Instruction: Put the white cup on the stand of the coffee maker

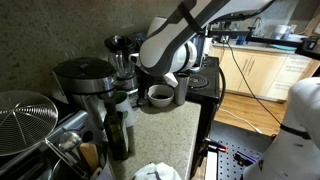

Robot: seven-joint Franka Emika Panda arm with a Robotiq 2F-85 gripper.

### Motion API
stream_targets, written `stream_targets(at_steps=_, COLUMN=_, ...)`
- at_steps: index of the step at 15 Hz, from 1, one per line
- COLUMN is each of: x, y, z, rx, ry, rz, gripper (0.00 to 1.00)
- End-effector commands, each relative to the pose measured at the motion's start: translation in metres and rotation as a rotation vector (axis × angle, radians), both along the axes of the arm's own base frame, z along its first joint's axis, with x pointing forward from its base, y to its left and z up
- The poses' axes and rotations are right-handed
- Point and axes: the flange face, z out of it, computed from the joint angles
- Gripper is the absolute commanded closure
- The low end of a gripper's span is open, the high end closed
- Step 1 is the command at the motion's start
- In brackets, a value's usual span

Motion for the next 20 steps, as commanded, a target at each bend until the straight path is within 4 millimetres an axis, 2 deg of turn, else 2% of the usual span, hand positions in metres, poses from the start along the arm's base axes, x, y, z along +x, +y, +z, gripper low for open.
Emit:
stream_targets(at_steps=1, x=0.002, y=0.001, z=0.009, rx=0.018, ry=-0.067, rz=-0.004, gripper=0.90)
stream_targets(at_steps=12, x=-0.004, y=-0.004, z=-0.002, rx=0.071, ry=-0.148, rz=-0.016, gripper=0.90)
stream_targets(at_steps=20, x=-0.012, y=-0.004, z=-0.021, rx=0.069, ry=-0.178, rz=0.017, gripper=0.89)
